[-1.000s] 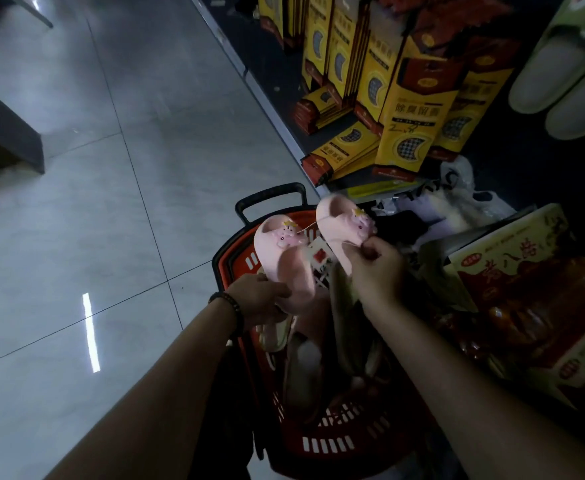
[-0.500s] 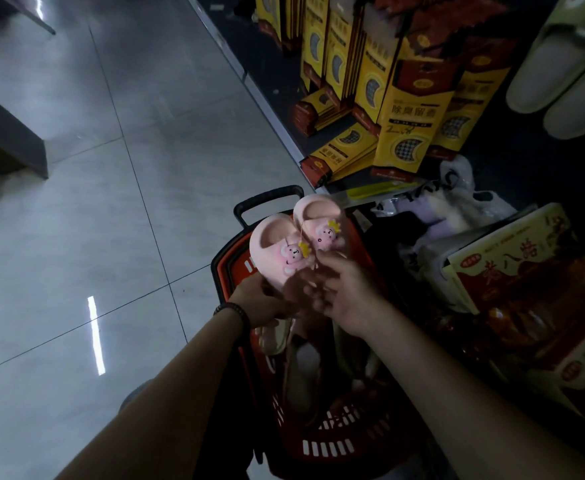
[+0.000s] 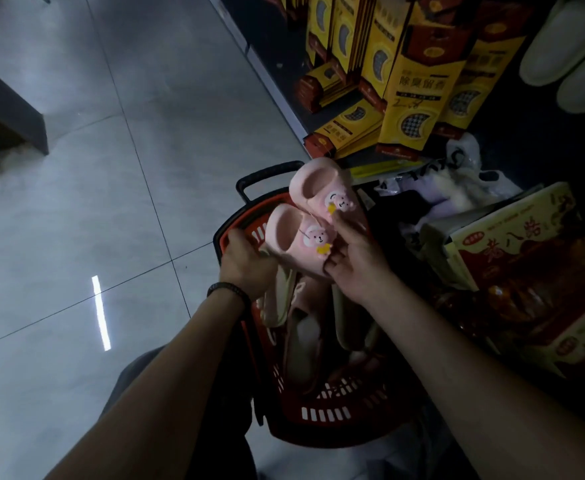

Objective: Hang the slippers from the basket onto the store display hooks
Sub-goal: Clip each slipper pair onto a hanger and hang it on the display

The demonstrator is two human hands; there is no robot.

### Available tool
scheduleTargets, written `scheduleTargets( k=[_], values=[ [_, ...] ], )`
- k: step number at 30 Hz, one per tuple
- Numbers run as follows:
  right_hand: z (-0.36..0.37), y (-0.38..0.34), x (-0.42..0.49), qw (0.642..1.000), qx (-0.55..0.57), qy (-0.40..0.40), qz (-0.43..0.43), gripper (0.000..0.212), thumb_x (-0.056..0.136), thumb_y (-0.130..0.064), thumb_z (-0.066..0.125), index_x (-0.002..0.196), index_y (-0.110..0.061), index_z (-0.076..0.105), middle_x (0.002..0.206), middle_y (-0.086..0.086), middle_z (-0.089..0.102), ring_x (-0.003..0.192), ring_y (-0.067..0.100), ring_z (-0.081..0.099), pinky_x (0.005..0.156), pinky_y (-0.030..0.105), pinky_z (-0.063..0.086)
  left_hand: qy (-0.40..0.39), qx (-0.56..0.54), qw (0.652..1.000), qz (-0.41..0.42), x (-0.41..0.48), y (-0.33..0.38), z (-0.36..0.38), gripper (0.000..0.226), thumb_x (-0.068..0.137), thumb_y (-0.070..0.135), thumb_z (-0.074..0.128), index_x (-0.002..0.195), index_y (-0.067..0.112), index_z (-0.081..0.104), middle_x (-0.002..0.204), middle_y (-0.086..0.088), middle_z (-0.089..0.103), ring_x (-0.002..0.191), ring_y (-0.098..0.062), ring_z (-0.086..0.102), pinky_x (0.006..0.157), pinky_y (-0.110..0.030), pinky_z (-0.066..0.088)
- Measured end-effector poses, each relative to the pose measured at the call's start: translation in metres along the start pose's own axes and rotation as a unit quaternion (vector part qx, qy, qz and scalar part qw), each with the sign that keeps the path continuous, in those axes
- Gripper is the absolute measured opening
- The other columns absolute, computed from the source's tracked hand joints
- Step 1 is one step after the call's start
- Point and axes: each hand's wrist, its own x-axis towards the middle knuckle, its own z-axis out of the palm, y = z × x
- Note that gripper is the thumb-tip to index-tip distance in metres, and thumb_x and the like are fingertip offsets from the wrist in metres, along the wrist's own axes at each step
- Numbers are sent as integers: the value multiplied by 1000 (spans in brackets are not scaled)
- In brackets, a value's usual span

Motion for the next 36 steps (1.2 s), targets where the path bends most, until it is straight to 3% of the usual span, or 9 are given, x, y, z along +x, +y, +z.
scheduleTargets(
  k=[3, 7, 13, 17, 21, 25, 28, 31, 36],
  values=[
    [-2, 3, -5, 997, -47, -15, -59, 13, 101, -19, 69, 113, -17, 72, 100, 5, 81, 90, 19, 77, 68, 32, 64, 107, -27, 986, 126, -26, 20, -16, 49, 80, 57, 63, 102, 15, 51, 87, -3, 65, 73, -20, 59, 59, -32, 45],
    [-8, 15, -17, 987, -112, -43, -106, 36, 98, -16, 73, 131, -4, 67, 117, 20, 75, 100, 30, 74, 76, 42, 63, 66, -7, 979, 194, -42, 23, -13, 25, 96, 42, 61, 114, 25, 57, 92, 8, 70, 78, -9, 68, 66, -31, 56],
    [-15, 26, -46, 973, -155, -109, -134, 14, 98, -4, 68, 110, -8, 74, 107, 16, 77, 94, 27, 76, 75, 37, 62, 15, -40, 992, 121, -46, 16, -5, 39, 89, 53, 68, 118, 35, 49, 95, 11, 71, 84, -15, 73, 71, -35, 59],
    [-20, 22, -65, 970, -175, -128, -114, 17, 103, -7, 61, 112, -12, 75, 108, 9, 79, 100, 25, 75, 91, 42, 60, -33, -129, 985, 113, -56, 25, -2, 32, 89, 46, 70, 110, 38, 47, 95, 5, 76, 80, -19, 77, 69, -50, 64],
    [-31, 15, -75, 971, -180, -127, -94, 21, 104, -16, 61, 113, -18, 80, 120, 10, 78, 115, 28, 72, 107, 48, 51, -131, -189, 971, 73, -66, 37, -4, 36, 94, 43, 69, 127, 36, 55, 108, -8, 75, 87, -27, 77, 67, -45, 65],
    [-40, 14, -79, 974, -172, -114, -94, 17, 100, -17, 67, 113, -14, 76, 118, 17, 77, 107, 30, 75, 99, 44, 55, -172, -254, 951, -27, -70, 43, -8, 42, 93, 47, 71, 130, 32, 57, 128, -10, 62, 98, -34, 73, 62, -49, 64],
    [-43, 18, -77, 968, -205, -112, -97, 8, 96, -19, 70, 100, -20, 76, 102, 9, 78, 91, 23, 74, 91, 38, 53, -203, -260, 942, -57, -72, 43, -14, 40, 96, 44, 69, 130, 25, 58, 116, -13, 70, 77, -29, 77, 52, -33, 58],
    [-40, 19, -76, 965, -213, -112, -102, 18, 89, -25, 72, 107, -21, 70, 95, 3, 75, 90, 23, 70, 90, 36, 51, -167, -284, 943, -56, -69, 39, -16, 46, 93, 43, 73, 131, 23, 59, 114, -11, 72, 68, -20, 77, 53, -36, 60],
    [-35, 37, -65, 911, -334, -28, -240, 14, 89, -22, 74, 103, -24, 73, 100, -2, 75, 90, 11, 70, 76, 20, 53, -5, -213, 977, 20, -56, 34, -29, 63, 93, 48, 70, 150, 37, 46, 120, 5, 62, 103, -15, 63, 85, -27, 54]
  ],
)
